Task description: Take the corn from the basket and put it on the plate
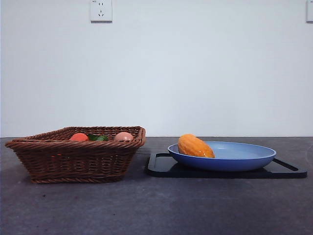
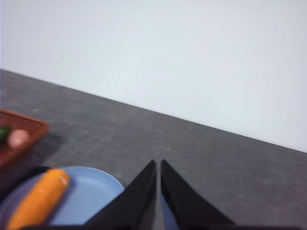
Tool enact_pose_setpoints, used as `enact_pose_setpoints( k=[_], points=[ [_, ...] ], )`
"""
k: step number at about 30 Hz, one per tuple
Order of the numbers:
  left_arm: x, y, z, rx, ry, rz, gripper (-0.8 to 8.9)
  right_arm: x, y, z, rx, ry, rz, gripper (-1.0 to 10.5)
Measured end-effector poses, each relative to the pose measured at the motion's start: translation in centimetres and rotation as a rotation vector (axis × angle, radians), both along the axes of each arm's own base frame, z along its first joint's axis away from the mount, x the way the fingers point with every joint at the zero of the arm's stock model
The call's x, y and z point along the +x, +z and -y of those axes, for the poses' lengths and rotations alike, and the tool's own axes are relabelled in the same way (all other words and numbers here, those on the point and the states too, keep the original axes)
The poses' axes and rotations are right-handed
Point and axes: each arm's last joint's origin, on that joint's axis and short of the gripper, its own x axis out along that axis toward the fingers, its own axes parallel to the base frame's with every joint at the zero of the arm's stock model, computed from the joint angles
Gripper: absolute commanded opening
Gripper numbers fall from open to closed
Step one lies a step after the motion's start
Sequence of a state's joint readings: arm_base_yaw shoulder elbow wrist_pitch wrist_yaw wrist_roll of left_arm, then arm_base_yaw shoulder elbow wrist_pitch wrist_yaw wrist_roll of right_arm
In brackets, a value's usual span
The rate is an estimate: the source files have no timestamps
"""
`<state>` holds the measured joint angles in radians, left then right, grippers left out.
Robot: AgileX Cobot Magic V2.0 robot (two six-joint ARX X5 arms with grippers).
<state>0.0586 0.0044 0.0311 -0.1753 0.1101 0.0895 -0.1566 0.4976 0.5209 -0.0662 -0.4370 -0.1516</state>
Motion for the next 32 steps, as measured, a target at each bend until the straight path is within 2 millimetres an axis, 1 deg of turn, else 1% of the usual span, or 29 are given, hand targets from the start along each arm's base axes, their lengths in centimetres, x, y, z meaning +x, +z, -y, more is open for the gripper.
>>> enact_pose_setpoints(
  k=[2, 5, 8, 10, 14, 24, 32],
  points=[
    [0.0, 0.0, 0.0, 0.0, 0.0, 0.0, 0.08, -0.7, -2.2, 0.0, -0.003, -0.05, 0.018, 0.0],
    [0.0, 0.0, 0.0, 0.0, 0.0, 0.0, 0.08, -1.3, -4.8, 0.1, -0.004, -0.107, 0.029, 0.0],
    [0.0, 0.0, 0.0, 0.0, 0.0, 0.0, 0.08, -1.8, -6.9, 0.1, -0.004, -0.141, 0.02, 0.0],
    [0.0, 0.0, 0.0, 0.0, 0.0, 0.0, 0.08, -2.1, -7.8, 0.1, -0.005, -0.169, 0.026, 0.0],
    [0.0, 0.0, 0.0, 0.0, 0.0, 0.0, 0.08, -2.6, -8.9, 0.1, 0.003, -0.217, 0.05, 0.0],
    [0.0, 0.0, 0.0, 0.0, 0.0, 0.0, 0.08, -2.7, -12.4, -0.4, 0.025, -0.173, 0.029, 0.0],
    [0.0, 0.0, 0.0, 0.0, 0.0, 0.0, 0.08, -2.9, -13.1, -0.6, 0.041, -0.157, -0.039, 0.0]
  ],
)
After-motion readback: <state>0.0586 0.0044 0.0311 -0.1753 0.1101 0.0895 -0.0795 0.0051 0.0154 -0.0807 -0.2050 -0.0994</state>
